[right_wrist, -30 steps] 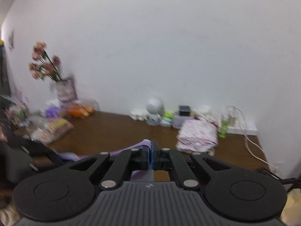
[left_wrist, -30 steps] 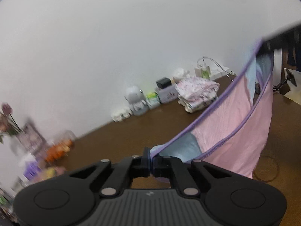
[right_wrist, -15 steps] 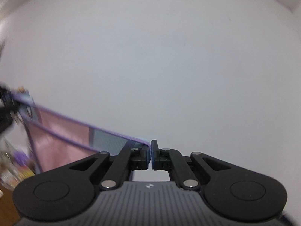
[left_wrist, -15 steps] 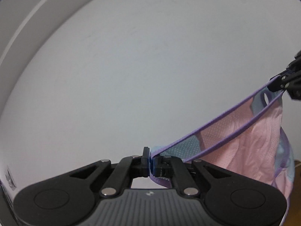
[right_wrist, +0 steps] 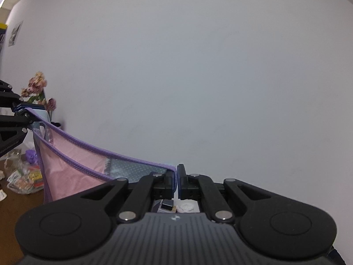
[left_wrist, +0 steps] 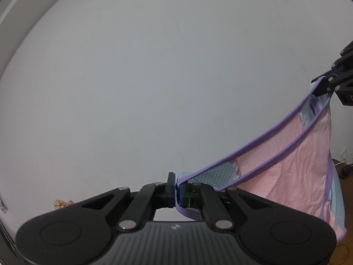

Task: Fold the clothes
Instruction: 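Lift the garment high with both grippers, holding it spread between them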

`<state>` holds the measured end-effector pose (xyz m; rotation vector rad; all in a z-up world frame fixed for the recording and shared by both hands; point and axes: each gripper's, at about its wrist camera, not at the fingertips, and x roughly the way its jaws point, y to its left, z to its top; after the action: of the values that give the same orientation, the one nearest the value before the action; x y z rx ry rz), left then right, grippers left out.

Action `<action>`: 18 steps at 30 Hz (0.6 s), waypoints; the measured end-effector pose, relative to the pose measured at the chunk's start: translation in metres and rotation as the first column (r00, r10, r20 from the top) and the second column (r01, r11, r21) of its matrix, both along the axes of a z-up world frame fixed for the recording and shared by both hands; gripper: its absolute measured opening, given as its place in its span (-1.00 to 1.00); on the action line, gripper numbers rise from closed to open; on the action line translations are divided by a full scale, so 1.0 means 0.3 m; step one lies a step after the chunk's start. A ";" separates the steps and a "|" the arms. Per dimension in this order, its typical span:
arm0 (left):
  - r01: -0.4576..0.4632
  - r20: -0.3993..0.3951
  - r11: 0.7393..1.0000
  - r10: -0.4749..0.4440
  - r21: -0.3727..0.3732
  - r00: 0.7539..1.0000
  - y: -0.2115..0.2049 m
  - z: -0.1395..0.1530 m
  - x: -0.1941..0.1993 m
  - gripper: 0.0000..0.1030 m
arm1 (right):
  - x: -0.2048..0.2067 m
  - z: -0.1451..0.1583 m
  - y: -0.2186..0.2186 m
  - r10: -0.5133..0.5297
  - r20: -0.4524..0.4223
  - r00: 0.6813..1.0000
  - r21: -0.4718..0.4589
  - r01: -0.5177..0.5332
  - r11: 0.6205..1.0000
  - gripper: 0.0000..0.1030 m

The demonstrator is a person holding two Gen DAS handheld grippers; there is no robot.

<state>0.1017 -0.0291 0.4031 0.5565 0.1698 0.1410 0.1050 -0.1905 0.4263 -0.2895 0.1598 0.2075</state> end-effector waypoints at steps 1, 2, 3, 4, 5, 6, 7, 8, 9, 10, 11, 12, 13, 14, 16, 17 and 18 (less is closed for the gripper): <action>-0.003 0.001 1.000 0.003 -0.011 1.000 0.011 0.004 -0.002 -0.93 | 0.001 0.002 0.005 0.005 0.001 1.000 0.000 -0.005 1.000 -0.97; -0.005 0.003 1.000 0.005 -0.022 1.000 0.021 0.008 -0.004 -0.93 | 0.003 0.006 0.011 0.011 0.000 1.000 0.004 -0.011 1.000 -0.97; -0.010 0.006 1.000 0.010 -0.027 1.000 0.028 0.011 -0.005 -0.93 | 0.006 0.008 0.018 0.014 0.001 1.000 0.008 -0.014 1.000 -0.97; -0.015 0.011 1.000 0.015 -0.027 1.000 0.031 0.012 -0.005 -0.93 | 0.007 0.009 0.025 0.017 0.002 1.000 0.009 -0.017 1.000 -0.97; -0.019 0.014 0.999 0.020 -0.027 1.000 0.033 0.013 -0.005 -0.93 | 0.008 0.009 0.033 0.017 0.007 1.000 0.006 -0.017 1.000 -0.97; -0.022 0.017 0.999 0.022 -0.028 1.000 0.035 0.014 -0.006 -0.94 | 0.009 0.008 0.041 0.017 0.010 1.000 0.003 -0.017 1.000 -0.97; -0.021 0.020 0.999 0.022 -0.029 1.000 0.037 0.013 -0.008 -0.94 | 0.009 0.006 0.046 0.017 0.012 1.000 0.001 -0.017 1.000 -0.97; -0.019 0.025 0.999 0.020 -0.027 0.999 0.035 0.012 -0.017 -0.94 | 0.009 0.004 0.050 0.018 0.013 1.000 -0.001 -0.018 1.000 -0.97; -0.016 0.033 1.000 0.017 -0.025 0.999 0.032 0.011 -0.030 -0.94 | 0.006 0.002 0.051 0.019 0.014 1.000 -0.005 -0.019 1.000 -0.97; -0.013 0.041 1.000 0.014 -0.023 0.999 0.029 0.010 -0.042 -0.94 | 0.001 0.002 0.050 0.019 0.017 1.000 -0.007 -0.019 1.000 -0.97; -0.010 0.049 1.000 0.011 -0.021 0.999 0.026 0.009 -0.055 -0.94 | -0.008 0.003 0.046 0.020 0.020 1.000 -0.008 -0.020 1.000 -0.97; -0.007 0.056 1.000 0.008 -0.019 0.998 0.021 0.010 -0.071 -0.94 | -0.017 0.005 0.042 0.020 0.024 1.000 -0.008 -0.020 1.000 -0.97; -0.006 0.063 1.000 0.007 -0.016 0.998 0.014 0.013 -0.091 -0.94 | -0.031 0.011 0.034 0.021 0.029 0.999 -0.005 -0.021 1.000 -0.97; -0.005 0.069 1.000 0.006 -0.012 0.998 0.005 0.017 -0.113 -0.94 | -0.049 0.017 0.026 0.022 0.035 0.999 -0.001 -0.022 1.000 -0.97; -0.005 0.079 1.000 0.006 -0.004 0.997 -0.015 0.027 -0.166 -0.94 | -0.090 0.030 0.011 0.025 0.050 0.998 0.002 -0.025 1.000 -0.97; -0.006 0.085 1.000 0.006 -0.001 0.996 -0.025 0.032 -0.194 -0.94 | -0.116 0.037 0.002 0.026 0.060 0.998 0.003 -0.026 1.000 -0.97; -0.006 0.092 1.000 0.005 0.004 0.996 -0.035 0.039 -0.226 -0.94 | -0.146 0.043 -0.006 0.026 0.071 0.997 0.003 -0.026 1.000 -0.97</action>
<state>0.0338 -0.0397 0.4148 0.5525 0.0818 0.1719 0.0612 -0.1923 0.4391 -0.2946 0.0858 0.2234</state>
